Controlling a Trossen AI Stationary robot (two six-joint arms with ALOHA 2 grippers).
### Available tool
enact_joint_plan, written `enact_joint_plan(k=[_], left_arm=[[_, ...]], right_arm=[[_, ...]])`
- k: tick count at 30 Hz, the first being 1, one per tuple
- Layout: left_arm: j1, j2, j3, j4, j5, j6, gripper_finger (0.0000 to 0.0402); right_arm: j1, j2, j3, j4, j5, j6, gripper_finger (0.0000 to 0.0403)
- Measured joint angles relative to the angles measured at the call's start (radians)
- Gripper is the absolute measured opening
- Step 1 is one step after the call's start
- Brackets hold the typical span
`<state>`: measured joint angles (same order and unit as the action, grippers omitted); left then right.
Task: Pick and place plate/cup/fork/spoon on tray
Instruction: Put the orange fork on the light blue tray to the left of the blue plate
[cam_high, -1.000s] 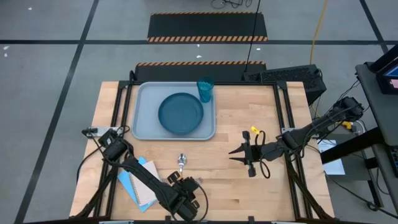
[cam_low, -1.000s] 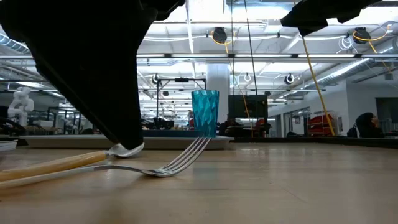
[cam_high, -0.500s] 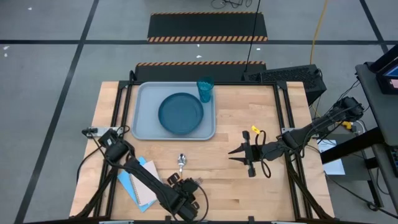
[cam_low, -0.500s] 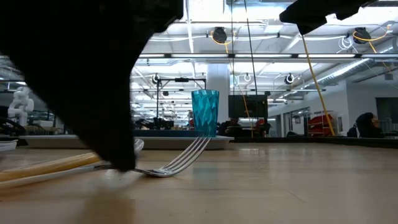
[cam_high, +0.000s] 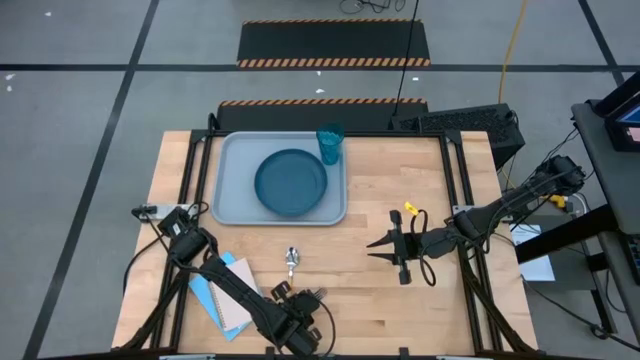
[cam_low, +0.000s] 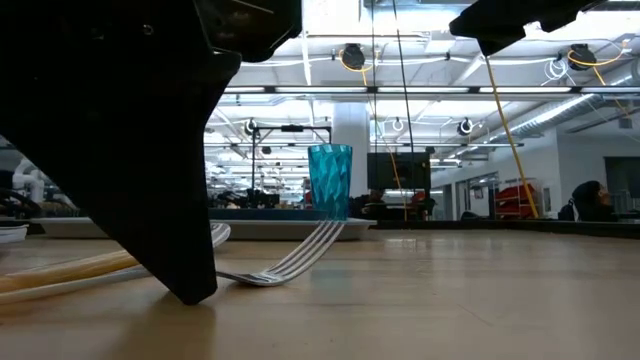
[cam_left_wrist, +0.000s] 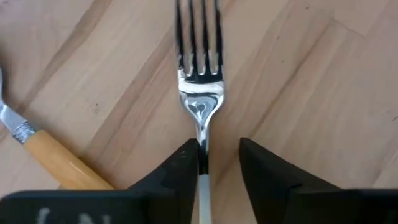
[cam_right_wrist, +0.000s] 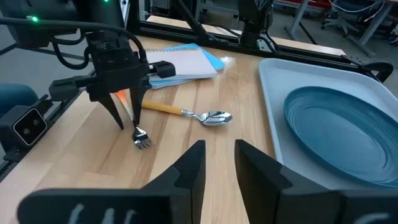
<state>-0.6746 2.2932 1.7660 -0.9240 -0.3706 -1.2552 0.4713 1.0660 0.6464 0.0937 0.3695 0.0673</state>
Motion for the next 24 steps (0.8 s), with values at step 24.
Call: enact_joint_plan(k=[24], left_arm=[[0.021,-0.004,-0.002,-0.011,-0.019,0.032,0.0016]], right_arm=[[0.0,0.0,0.0,0.0,-0.007,0.0,0.008]])
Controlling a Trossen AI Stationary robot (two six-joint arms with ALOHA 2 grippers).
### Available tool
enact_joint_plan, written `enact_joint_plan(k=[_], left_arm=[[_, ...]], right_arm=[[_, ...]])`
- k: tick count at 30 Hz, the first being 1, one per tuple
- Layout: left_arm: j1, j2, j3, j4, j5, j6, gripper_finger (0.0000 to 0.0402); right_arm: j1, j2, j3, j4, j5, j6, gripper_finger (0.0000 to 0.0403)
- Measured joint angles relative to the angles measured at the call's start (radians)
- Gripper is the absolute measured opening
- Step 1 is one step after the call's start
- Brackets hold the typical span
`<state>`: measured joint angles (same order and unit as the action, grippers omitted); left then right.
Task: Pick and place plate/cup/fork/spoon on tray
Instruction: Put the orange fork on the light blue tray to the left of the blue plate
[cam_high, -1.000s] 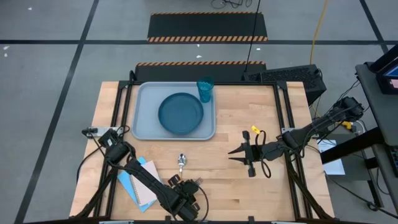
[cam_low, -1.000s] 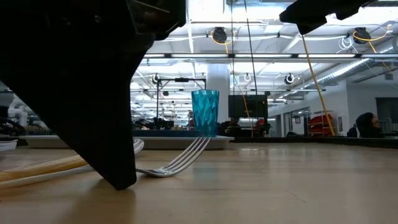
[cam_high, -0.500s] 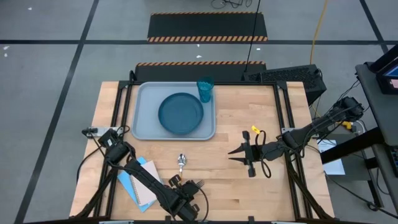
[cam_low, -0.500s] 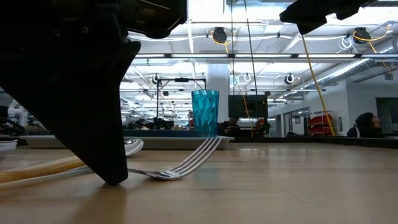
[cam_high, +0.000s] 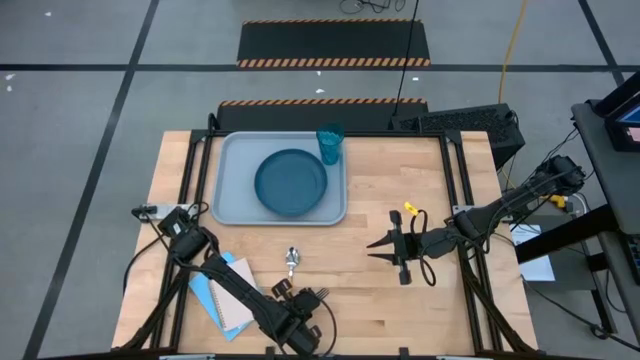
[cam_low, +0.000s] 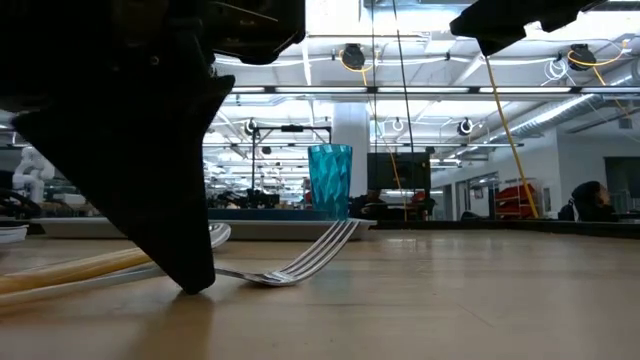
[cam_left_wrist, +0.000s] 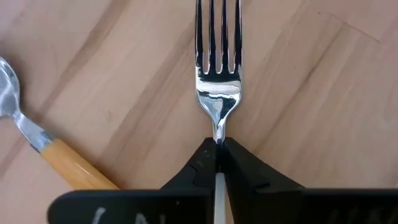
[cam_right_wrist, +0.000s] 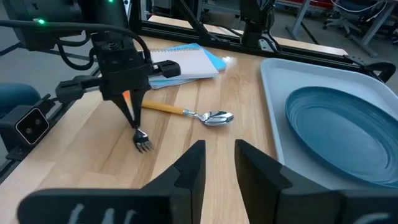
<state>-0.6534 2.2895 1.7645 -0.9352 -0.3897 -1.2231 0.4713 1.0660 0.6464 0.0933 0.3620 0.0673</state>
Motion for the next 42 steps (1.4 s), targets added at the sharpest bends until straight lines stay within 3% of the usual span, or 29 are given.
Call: enact_joint_plan(k=[13,42], left_arm=[[0.046,-0.088,-0.001,-0.065,-0.053,0.077,0.0012],[0.216,-0.31,0.0,-0.612,-0.097,0.164,0.0021]], right_arm=[[0.001,0.0,0.0,-0.038,-0.001,-0.032,0.008],[-0.067,0.0,0.0,-0.141,0.003,-0.072,0.008]])
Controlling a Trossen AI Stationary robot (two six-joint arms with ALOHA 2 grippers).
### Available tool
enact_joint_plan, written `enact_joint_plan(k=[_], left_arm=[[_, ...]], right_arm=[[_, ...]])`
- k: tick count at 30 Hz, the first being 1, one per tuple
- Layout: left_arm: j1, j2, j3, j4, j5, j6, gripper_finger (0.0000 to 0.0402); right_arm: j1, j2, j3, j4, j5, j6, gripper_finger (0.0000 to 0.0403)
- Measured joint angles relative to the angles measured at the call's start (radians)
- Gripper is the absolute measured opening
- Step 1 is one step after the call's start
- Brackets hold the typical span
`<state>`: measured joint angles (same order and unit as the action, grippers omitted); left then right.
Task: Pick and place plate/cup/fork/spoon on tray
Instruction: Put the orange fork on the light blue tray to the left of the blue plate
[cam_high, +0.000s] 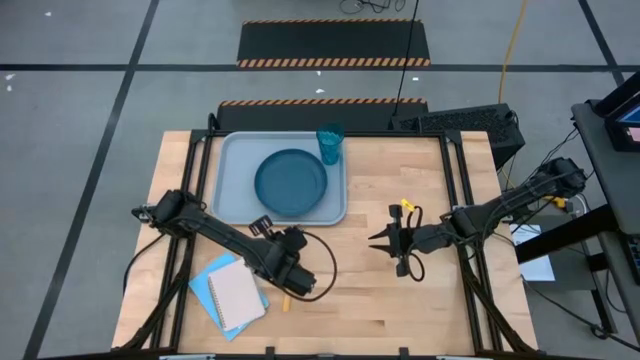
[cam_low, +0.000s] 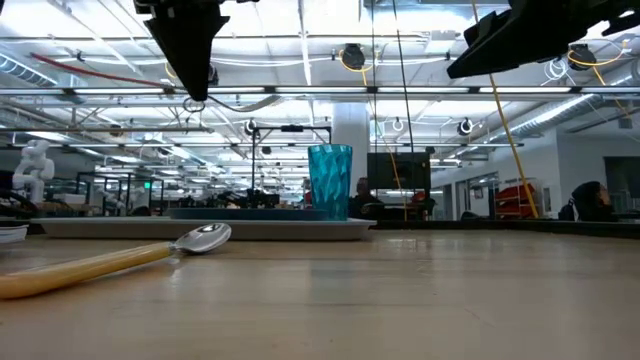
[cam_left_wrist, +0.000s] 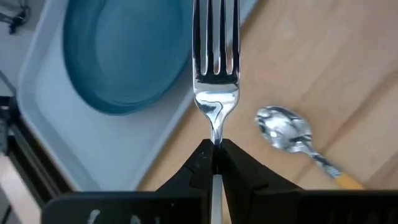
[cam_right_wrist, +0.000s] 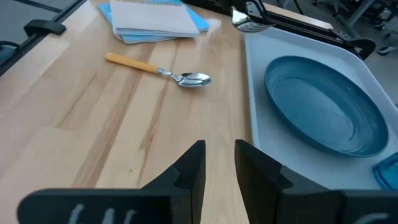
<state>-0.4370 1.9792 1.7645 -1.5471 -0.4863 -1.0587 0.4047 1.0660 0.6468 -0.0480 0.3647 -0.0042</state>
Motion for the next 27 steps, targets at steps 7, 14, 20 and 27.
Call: enact_joint_plan(k=[7,14,20,27], left_arm=[[0.02,-0.032,-0.005,-0.027,-0.018,0.029,0.0024],[0.042,-0.058,-0.017,-0.027,-0.092,0.043,0.0025],[0.101,-0.108,-0.122,-0.025,-0.136,0.008,0.0025],[0.207,-0.286,-0.366,-0.022,-0.205,-0.16,0.0025]], right_arm=[[-0.013,0.0,0.0,0.003,0.0,-0.005,0.008],[-0.012,0.0,0.0,0.014,0.0,-0.01,0.008],[-0.012,0.0,0.0,0.014,0.0,-0.009,0.008],[-0.012,-0.002,0.0,0.013,-0.001,-0.013,0.008]])
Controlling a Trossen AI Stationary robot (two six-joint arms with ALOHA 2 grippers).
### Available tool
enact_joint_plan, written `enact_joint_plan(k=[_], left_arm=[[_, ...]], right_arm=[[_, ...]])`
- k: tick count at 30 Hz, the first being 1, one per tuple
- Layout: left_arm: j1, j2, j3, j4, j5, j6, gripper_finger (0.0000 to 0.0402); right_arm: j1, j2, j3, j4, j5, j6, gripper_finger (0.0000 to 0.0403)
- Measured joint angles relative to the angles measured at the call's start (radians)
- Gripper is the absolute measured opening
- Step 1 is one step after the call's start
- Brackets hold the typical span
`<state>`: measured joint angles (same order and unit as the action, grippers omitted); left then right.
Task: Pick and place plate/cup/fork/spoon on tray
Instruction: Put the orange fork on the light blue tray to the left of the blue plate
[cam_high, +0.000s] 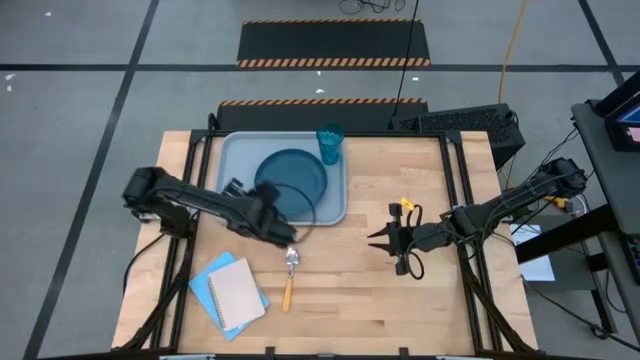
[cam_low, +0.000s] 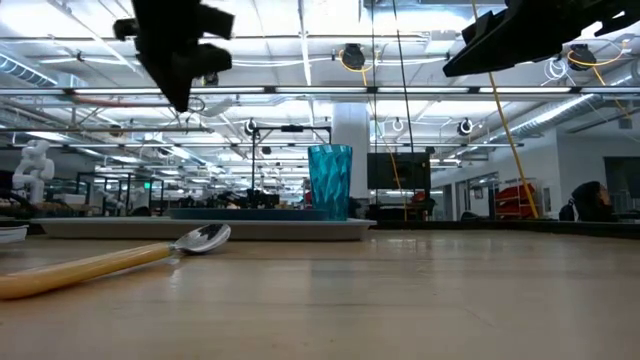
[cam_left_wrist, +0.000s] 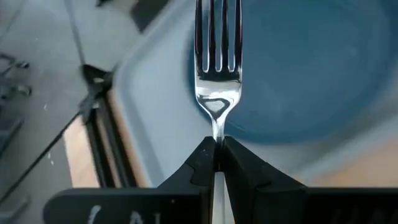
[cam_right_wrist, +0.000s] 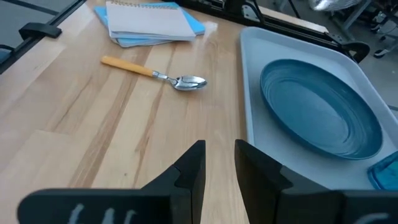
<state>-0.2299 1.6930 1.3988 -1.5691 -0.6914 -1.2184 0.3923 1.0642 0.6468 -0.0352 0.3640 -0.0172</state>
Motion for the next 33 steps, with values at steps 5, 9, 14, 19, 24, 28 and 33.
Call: enact_joint_plan(k=[5,9,14,19,24,28,33], left_arm=[[0.075,-0.138,-0.164,0.053,-0.063,-0.084,0.0026],[0.126,-0.215,-0.284,0.131,-0.065,-0.132,0.0026],[0.18,-0.241,-0.42,0.262,-0.066,-0.172,0.0026],[0.258,-0.24,-0.543,0.466,-0.055,-0.121,0.0026],[0.356,-0.239,-0.601,0.558,-0.008,-0.091,0.0026],[0.439,-0.239,-0.609,0.609,0.038,-0.04,0.0026],[0.519,-0.238,-0.609,0.761,0.097,0.054,0.0026]], right_arm=[[0.0,-0.013,0.0,0.001,0.0,-0.005,0.008],[0.0,-0.021,0.0,0.001,0.0,0.0,0.008],[0.0,-0.021,0.0,0.001,0.0,0.01,0.008],[0.0,-0.021,0.0,0.029,0.0,0.036,0.008],[0.002,-0.021,0.0,0.137,-0.002,0.029,0.008],[0.002,-0.021,0.0,0.18,-0.003,-0.011,0.008],[0.001,-0.021,0.0,0.182,-0.003,-0.061,0.008]])
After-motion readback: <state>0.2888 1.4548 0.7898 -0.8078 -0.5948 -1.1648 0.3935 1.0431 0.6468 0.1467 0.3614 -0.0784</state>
